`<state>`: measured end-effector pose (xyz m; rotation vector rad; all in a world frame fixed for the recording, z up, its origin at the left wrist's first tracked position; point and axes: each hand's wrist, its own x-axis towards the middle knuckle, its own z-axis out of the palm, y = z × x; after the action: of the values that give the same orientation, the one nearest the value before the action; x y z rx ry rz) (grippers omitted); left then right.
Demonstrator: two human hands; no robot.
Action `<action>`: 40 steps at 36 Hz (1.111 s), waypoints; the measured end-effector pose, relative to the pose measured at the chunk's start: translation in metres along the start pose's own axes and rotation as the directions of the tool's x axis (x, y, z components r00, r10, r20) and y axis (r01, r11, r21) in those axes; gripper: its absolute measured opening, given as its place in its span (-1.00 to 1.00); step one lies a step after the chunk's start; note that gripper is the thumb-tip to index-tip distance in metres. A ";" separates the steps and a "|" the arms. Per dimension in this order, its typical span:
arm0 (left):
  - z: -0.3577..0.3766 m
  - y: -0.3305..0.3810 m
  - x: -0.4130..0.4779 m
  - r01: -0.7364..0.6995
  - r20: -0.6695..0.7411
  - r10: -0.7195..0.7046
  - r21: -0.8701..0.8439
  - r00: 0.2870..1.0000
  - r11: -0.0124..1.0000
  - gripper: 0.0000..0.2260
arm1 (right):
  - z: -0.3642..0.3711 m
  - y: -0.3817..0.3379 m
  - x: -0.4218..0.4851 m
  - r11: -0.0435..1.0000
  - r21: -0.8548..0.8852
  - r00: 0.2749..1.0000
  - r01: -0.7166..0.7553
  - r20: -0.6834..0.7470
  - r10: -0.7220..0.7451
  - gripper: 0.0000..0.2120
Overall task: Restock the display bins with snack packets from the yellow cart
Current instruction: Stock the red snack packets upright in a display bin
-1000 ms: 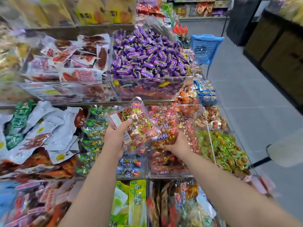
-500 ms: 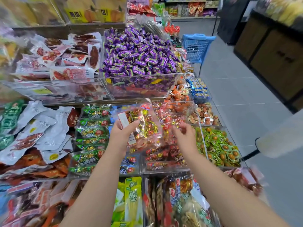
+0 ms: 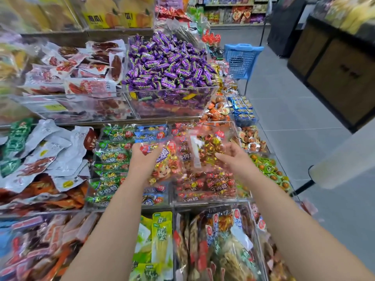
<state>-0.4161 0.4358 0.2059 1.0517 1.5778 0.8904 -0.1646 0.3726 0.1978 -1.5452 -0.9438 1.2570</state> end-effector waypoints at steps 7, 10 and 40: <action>-0.017 0.004 0.008 -0.058 -0.167 0.018 -0.241 0.986 0.969 -0.60 | 0.004 -0.014 0.012 0.868 -0.477 0.984 0.137 0.165 -0.065 -0.81; -0.019 0.005 0.008 -0.067 -0.167 0.010 -0.339 0.986 0.938 -0.68 | 0.014 -0.021 0.017 0.824 -0.549 0.989 0.142 0.105 -0.101 -0.81; -0.032 -0.005 0.005 -0.125 -0.126 0.078 -0.429 0.989 0.895 -0.87 | 0.040 0.014 0.052 0.342 -0.896 0.958 0.284 0.252 -0.137 -0.59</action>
<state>-0.4485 0.4371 0.2067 0.7777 1.3265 1.3194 -0.1937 0.4240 0.1663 -2.0598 -2.1403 0.5598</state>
